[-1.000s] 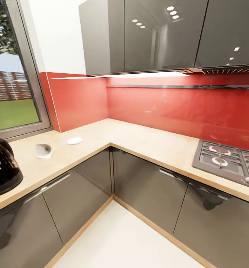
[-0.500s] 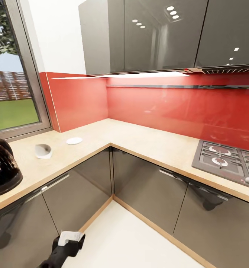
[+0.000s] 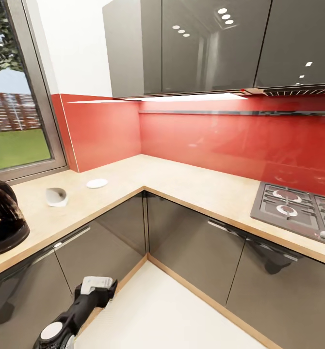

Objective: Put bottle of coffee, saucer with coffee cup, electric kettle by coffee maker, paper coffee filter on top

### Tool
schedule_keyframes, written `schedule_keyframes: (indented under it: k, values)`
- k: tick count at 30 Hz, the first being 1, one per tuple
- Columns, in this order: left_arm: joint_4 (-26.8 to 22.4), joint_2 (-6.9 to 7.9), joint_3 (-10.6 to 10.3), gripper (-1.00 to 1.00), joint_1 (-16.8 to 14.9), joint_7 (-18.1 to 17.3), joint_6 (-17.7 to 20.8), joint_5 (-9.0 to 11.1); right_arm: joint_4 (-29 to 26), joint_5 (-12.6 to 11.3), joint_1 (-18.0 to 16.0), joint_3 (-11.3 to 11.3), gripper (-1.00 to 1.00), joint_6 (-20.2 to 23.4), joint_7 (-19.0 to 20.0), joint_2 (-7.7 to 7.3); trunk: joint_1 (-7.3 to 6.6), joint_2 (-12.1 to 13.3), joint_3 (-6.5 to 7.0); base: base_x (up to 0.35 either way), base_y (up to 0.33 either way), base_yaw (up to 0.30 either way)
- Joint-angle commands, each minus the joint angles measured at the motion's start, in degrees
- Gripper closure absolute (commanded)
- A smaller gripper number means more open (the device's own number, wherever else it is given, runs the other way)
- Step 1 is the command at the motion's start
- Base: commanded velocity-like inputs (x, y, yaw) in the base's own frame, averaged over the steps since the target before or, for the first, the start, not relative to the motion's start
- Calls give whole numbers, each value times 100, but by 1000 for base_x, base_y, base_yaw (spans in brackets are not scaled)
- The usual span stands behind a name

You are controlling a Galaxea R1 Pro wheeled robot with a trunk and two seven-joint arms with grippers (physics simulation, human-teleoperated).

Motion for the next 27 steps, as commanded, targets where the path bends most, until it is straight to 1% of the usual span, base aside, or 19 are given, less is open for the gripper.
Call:
schedule_keyframes:
  k: [1, 2, 5, 7, 8, 9, 10, 13, 14, 15, 16, 17, 19, 20, 21, 23, 25, 26, 27]
  values:
    - [-30, -14, 1, -100, -80, -14, 48, 28, 17, 1, -5, 10, -100, -24, 1, -1, 0, -3, -5, 0, 0, 0]
    - [-62, -36, 5, -100, -307, -15, 136, 94, 34, 2, -4, 10, -100, -33, 1, -2, 0, -3, -5, 0, 0, 0]
    - [-89, -54, 6, -100, -695, -16, 438, 234, 49, 2, -6, 10, -100, -40, 1, -5, 0, -3, -5, 0, 0, 0]
    - [-106, -66, 5, -100, -1151, -16, 830, 389, 58, 2, -4, 9, -100, -44, 1, -7, 0, -3, -5, 0, 0, 0]
    - [-107, -67, 5, -100, -1264, -16, 891, 413, 59, 2, -5, 9, -100, -45, 1, -9, 0, -3, -5, 0, 0, 0]
    - [-109, -72, 9, -100, -1832, -16, 1105, 479, 66, 2, -6, 9, -100, -46, 1, -9, 0, -3, -5, 0, 0, 0]
    - [-109, -72, 12, -100, -2050, -16, 1217, 490, 68, 2, -6, 9, -100, -47, 1, -9, 0, -3, -5, 0, 0, 0]
    - [-109, -73, 16, -100, -2376, -12, 1415, 496, 71, 2, -4, 9, -100, -47, 1, -9, 0, -3, -5, 0, 0, 0]
    - [-109, -70, 23, -100, -2582, -11, 1513, 498, 71, 2, -7, 9, -100, -47, 1, -9, 0, -3, -5, 0, 0, 0]
    - [-109, -69, 29, -100, -2677, -10, 1550, 498, 72, 2, -6, 9, -100, -47, 1, -9, 0, -3, -5, 0, 0, 0]
    - [-106, -68, 49, -100, -2837, -6, 1603, 496, 72, 2, -5, 9, -100, -47, 1, -9, 0, -3, -5, 0, 0, 0]
    - [-107, -53, 127, -100, -3066, 2, 1658, 491, 73, 2, -3, 9, -100, -47, 1, -9, 0, -3, -5, 0, 0, 0]
    - [-108, -8, 270, -100, -3180, 15, 1675, 478, 73, 2, -3, 9, -100, -47, 1, -9, 0, -3, -5, 0, 0, 0]
    - [-105, 103, 455, -100, -3252, 25, 1682, 457, 73, 2, -3, 9, -100, -47, 1, -12, 0, -3, -5, 0, 0, 0]
    - [-96, 517, 1000, -100, -3305, 30, 1695, 437, 73, 2, -3, 9, -100, -47, 1, -26, 0, -3, -5, 0, 0, 0]
    - [-93, 677, 1237, -100, -3314, 29, 1699, 435, 75, 2, -3, 9, -100, -47, 1, -29, 0, -3, -5, 0, 0, 0]
    - [-83, 791, 1443, -100, -3320, 27, 1701, 433, 77, 2, -5, 9, -100, -47, 1, -31, 0, -3, -5, 0, 0, 0]
    - [-74, 904, 1640, -100, -3325, 25, 1699, 428, 79, 2, -4, 9, -100, -47, 1, -33, 0, -3, -5, 0, 0, 0]
    - [-74, 991, 1775, -100, -3328, 23, 1696, 425, 81, 2, -3, 9, -100, -47, 1, -34, 0, -3, -5, 0, 0, 0]
